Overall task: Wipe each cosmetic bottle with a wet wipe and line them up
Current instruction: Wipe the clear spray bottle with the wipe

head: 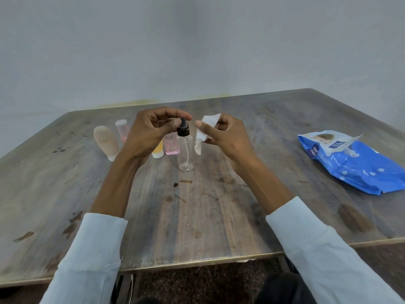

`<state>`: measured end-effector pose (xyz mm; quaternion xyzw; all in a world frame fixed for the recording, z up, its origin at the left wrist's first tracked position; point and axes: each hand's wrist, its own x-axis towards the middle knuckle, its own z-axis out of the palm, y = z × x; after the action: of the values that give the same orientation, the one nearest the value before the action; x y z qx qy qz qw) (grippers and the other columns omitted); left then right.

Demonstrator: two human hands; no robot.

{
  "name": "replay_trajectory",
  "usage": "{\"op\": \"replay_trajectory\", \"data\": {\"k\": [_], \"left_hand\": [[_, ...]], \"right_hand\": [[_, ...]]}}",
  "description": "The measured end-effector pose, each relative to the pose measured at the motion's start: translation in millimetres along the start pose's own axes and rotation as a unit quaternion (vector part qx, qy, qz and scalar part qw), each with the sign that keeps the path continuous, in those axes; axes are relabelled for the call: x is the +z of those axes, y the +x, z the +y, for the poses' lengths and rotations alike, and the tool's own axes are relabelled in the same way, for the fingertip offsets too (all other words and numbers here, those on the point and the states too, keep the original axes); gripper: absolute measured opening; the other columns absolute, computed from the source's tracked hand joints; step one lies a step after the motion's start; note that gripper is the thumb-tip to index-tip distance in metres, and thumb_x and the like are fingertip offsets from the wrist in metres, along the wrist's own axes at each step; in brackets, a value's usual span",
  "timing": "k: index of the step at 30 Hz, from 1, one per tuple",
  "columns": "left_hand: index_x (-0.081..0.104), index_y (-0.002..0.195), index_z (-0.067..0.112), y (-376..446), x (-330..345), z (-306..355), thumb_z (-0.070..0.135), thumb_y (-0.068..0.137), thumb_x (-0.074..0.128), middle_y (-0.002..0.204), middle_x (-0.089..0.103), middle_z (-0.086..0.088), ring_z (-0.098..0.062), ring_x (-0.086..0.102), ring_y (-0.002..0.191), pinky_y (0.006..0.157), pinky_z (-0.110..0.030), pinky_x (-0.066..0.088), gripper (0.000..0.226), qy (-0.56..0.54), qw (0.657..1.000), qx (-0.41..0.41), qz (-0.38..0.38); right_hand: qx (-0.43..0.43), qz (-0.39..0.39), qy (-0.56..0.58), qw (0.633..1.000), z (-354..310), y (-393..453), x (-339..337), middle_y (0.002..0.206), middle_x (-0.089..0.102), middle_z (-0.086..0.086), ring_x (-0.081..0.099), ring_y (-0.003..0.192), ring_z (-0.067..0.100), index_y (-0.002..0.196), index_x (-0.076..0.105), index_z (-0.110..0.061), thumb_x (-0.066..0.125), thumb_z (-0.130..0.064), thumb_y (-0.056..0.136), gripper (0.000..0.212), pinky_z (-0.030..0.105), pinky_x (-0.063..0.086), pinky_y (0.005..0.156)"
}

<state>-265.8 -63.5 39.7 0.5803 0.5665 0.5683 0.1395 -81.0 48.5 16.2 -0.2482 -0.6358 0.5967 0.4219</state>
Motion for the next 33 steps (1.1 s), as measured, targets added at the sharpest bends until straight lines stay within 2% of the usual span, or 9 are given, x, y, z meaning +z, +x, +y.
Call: {"op": "replay_trajectory", "data": {"k": [5, 8, 11, 14, 18, 21, 24, 27, 33], "left_hand": [[0.077, 0.117, 0.0, 0.8, 1.0, -1.8, 0.003, 0.101, 0.069, 0.114, 0.081, -0.009, -0.023, 0.076, 0.107, 0.095, -0.033, 0.059, 0.018, -0.008, 1.0, -0.011, 0.019], [0.079, 0.117, 0.006, 1.1, 0.0, -2.8, 0.004, 0.099, 0.072, 0.113, 0.081, -0.01, -0.029, 0.077, 0.108, 0.098, -0.041, 0.061, 0.019, -0.011, 0.999, -0.02, 0.041], [0.079, 0.116, 0.01, 0.8, 1.0, -1.2, 0.006, 0.096, 0.075, 0.11, 0.083, -0.005, -0.026, 0.078, 0.104, 0.096, -0.039, 0.063, 0.02, -0.02, 0.998, -0.024, 0.053], [0.079, 0.113, 0.013, 0.1, 4.0, 0.7, 0.005, 0.096, 0.075, 0.107, 0.083, 0.003, -0.019, 0.079, 0.102, 0.091, -0.033, 0.064, 0.02, -0.017, 0.998, -0.026, 0.051], [0.077, 0.116, 0.008, -1.5, 7.4, 4.2, 0.002, 0.098, 0.071, 0.104, 0.084, 0.004, -0.015, 0.08, 0.098, 0.082, -0.023, 0.062, 0.02, -0.018, 0.999, -0.025, 0.025], [0.077, 0.115, 0.005, -1.4, 6.8, 4.4, -0.002, 0.099, 0.068, 0.102, 0.083, 0.005, -0.013, 0.079, 0.097, 0.081, -0.023, 0.061, 0.019, -0.007, 1.0, -0.02, 0.016], [0.078, 0.113, 0.003, -0.7, 3.7, 1.3, -0.003, 0.1, 0.066, 0.106, 0.083, -0.002, -0.019, 0.078, 0.099, 0.084, -0.027, 0.062, 0.019, -0.003, 1.0, -0.016, 0.011], [0.078, 0.114, 0.005, -1.3, 1.5, -0.6, -0.004, 0.1, 0.065, 0.11, 0.082, -0.007, -0.023, 0.078, 0.104, 0.091, -0.032, 0.062, 0.021, -0.018, 1.0, -0.011, 0.006], [0.079, 0.113, 0.008, -0.4, -1.8, -3.4, -0.002, 0.1, 0.067, 0.114, 0.081, -0.011, -0.03, 0.076, 0.11, 0.1, -0.044, 0.061, 0.02, -0.022, 1.0, -0.008, 0.003]], "right_hand": [[0.018, -0.018, 0.022, 0.999, -4.8, -1.5, 11.3, 0.104, 0.081, 0.013, 0.08, 0.099, 0.022, 0.108, 0.076, -0.003, 0.071, -0.04, 0.103, 0.038, 0.032, 0.066, 0.089], [-0.01, -0.029, -0.008, 1.0, -5.5, -3.5, 17.6, 0.106, 0.081, 0.011, 0.079, 0.103, 0.023, 0.108, 0.078, -0.006, 0.059, -0.025, 0.11, 0.026, 0.03, 0.064, 0.094], [-0.098, -0.012, -0.124, 0.987, -5.1, -5.5, 19.9, 0.107, 0.081, -0.002, 0.076, 0.099, 0.008, 0.118, 0.078, -0.012, 0.068, -0.015, 0.103, 0.018, 0.016, 0.059, 0.087], [-0.145, 0.008, -0.182, 0.972, -1.4, -6.6, 22.0, 0.093, 0.073, -0.016, 0.069, 0.085, -0.008, 0.109, 0.074, -0.019, 0.083, -0.02, 0.092, 0.019, 0.008, 0.054, 0.075], [-0.165, 0.043, -0.195, 0.966, 6.9, -5.5, 24.7, 0.098, 0.074, -0.009, 0.071, 0.087, 0.002, 0.109, 0.069, -0.019, 0.094, -0.029, 0.082, 0.039, 0.019, 0.059, 0.078], [-0.15, 0.04, -0.182, 0.971, 8.7, -4.6, 25.2, 0.102, 0.074, -0.005, 0.072, 0.089, 0.008, 0.111, 0.067, -0.017, 0.096, -0.033, 0.078, 0.046, 0.021, 0.06, 0.077], [-0.128, 0.013, -0.169, 0.977, 7.5, -1.4, 22.5, 0.097, 0.077, -0.003, 0.073, 0.086, 0.01, 0.107, 0.074, -0.014, 0.093, -0.029, 0.083, 0.034, 0.02, 0.059, 0.074], [-0.107, -0.013, -0.134, 0.985, 7.0, 3.0, 16.1, 0.093, 0.081, 0.0, 0.076, 0.087, 0.015, 0.104, 0.081, -0.014, 0.086, -0.022, 0.09, 0.017, 0.029, 0.058, 0.08], [-0.096, -0.026, -0.13, 0.987, 8.9, 5.0, 14.5, 0.095, 0.082, 0.001, 0.077, 0.09, 0.018, 0.107, 0.081, -0.013, 0.085, -0.023, 0.091, 0.019, 0.037, 0.061, 0.086]]}}
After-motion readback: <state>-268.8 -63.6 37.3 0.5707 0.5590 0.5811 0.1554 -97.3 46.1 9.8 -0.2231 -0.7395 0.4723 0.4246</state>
